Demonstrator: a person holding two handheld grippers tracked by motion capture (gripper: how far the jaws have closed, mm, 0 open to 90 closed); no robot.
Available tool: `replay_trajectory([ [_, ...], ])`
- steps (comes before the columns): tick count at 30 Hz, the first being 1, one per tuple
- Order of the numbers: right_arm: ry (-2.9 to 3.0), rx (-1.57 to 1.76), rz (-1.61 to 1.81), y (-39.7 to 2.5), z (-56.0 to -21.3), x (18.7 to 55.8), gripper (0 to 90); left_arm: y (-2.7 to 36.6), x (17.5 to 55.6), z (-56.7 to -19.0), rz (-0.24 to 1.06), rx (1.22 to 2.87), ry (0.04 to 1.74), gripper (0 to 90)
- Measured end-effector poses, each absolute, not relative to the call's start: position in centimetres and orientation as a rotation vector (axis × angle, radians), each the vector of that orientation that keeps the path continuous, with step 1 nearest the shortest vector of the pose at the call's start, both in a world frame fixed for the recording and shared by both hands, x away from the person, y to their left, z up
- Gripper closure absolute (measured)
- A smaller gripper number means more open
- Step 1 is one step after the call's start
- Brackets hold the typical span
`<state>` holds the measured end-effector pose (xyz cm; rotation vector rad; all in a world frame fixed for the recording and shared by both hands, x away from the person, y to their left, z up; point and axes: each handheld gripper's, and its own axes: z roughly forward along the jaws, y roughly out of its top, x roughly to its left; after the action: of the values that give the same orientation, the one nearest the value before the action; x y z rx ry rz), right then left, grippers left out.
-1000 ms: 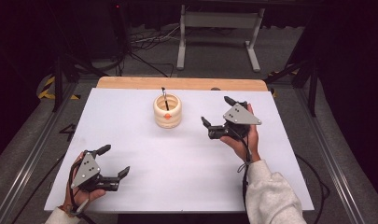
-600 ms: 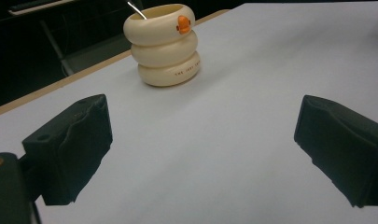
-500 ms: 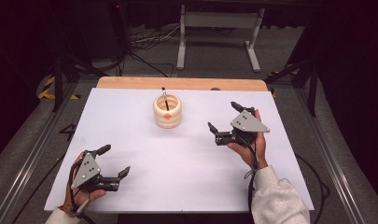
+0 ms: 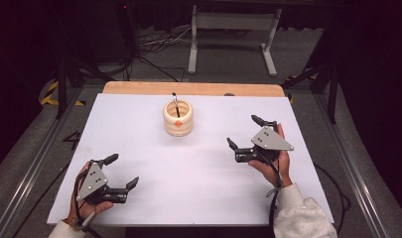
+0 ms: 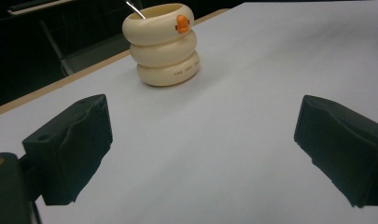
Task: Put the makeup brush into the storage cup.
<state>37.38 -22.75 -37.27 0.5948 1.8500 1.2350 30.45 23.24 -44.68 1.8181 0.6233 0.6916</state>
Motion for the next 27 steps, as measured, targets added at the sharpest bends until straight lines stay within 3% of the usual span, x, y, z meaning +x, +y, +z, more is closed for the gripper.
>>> replay_trajectory([
  [27,1.840,0.587,1.173,-25.6,-38.6,34.1,1.0,23.3,30.1,-44.4,0.711,1.789,0.604,4.8],
])
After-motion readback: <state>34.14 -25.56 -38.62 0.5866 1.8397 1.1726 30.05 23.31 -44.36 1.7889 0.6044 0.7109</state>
